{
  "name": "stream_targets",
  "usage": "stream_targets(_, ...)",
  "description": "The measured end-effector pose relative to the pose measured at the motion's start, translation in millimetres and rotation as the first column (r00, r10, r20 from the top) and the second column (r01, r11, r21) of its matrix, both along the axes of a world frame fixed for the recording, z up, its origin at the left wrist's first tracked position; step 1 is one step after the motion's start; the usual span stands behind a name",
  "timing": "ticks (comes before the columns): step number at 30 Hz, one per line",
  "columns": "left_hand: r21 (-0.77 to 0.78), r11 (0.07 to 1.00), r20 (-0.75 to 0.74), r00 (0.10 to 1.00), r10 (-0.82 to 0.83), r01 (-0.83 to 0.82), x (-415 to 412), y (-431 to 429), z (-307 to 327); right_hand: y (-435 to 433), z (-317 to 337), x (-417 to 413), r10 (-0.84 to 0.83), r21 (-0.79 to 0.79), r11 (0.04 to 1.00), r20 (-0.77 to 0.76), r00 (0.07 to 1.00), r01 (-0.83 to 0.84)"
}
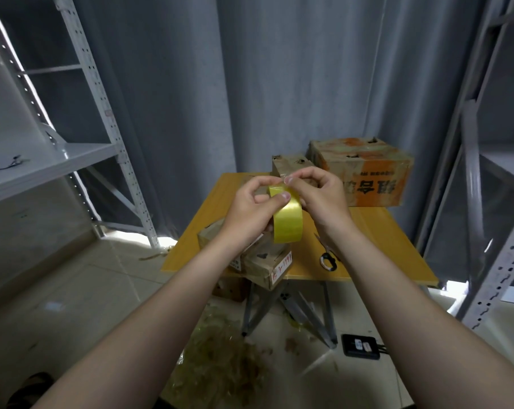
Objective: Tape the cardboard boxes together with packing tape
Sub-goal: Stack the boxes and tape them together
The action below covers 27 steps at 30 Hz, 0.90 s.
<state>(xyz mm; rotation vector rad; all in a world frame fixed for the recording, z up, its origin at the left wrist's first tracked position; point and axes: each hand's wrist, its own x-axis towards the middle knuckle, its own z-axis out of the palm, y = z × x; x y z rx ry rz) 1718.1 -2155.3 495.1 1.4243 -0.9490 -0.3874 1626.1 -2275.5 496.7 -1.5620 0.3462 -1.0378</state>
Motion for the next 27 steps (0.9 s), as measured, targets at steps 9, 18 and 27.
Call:
stream_targets(9, -0.015, 1.0, 0.079, 0.997, -0.001, 0.003, 12, -34, -14, -15, -8, 0, -0.057, 0.121, 0.989, -0.231, 0.971, 0.087)
stream_targets(18, 0.671, 0.728, 0.351, 0.803, -0.481, 0.142, 65, -39, -12, -69, -39, -4, -0.259, -0.021, 0.961, -0.406, 0.876, 0.275)
stream_targets(27, 0.943, 0.262, 0.333, 0.525, -0.783, -0.206, 99, -26, -29, -92, -99, -10, -0.551, -0.511, 0.829, -0.672, 0.496, 0.228)
